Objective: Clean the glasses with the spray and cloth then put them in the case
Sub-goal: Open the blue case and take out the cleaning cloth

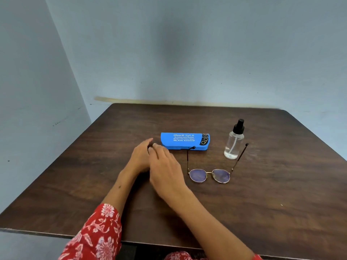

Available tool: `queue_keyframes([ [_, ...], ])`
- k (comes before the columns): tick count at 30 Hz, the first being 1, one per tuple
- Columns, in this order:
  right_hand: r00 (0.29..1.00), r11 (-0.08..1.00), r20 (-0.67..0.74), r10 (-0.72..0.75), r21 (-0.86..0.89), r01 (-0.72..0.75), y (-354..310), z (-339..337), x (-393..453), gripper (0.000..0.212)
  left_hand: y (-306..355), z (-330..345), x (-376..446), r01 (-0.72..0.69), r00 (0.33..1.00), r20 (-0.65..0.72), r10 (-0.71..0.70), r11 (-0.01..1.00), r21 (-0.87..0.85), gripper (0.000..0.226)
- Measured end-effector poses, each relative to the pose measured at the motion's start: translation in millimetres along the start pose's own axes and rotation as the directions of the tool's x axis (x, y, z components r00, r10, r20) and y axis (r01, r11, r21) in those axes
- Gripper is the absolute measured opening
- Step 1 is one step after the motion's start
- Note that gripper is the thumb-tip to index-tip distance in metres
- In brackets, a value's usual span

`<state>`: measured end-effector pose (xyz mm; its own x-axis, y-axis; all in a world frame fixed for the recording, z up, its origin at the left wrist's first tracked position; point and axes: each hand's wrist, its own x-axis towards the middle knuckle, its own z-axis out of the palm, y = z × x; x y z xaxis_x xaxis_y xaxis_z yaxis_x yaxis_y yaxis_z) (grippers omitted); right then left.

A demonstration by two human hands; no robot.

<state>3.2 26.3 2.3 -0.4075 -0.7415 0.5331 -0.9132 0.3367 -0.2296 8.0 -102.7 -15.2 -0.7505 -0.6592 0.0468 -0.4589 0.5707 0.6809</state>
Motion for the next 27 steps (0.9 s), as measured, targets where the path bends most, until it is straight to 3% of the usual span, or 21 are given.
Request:
queue_keyframes([
  [3, 0.957, 0.975, 0.208, 0.202, -0.138, -0.176, 17, 14, 30, 0.060, -9, 1, 4, -0.086, 0.996, -0.034, 0.085, 0.996, -0.008, 0.084],
  [13, 0.772, 0.787, 0.258, 0.581, -0.418, -0.453, 41, 28, 63, 0.065, -17, 4, 8, -0.166, 0.980, -0.130, 0.151, 0.980, -0.110, 0.098],
  [22, 0.895, 0.820, 0.212, 0.392, -0.521, -0.236, 26, 30, 69, 0.042, -16, -1, 13, -0.199, 0.974, -0.138, 0.179, 0.970, -0.142, 0.091],
  [27, 0.926, 0.845, 0.262, 0.271, -0.526, -0.098, 20, 27, 77, 0.024, -26, -12, 18, -0.169, 0.978, -0.150, 0.143, 0.970, -0.176, 0.071],
])
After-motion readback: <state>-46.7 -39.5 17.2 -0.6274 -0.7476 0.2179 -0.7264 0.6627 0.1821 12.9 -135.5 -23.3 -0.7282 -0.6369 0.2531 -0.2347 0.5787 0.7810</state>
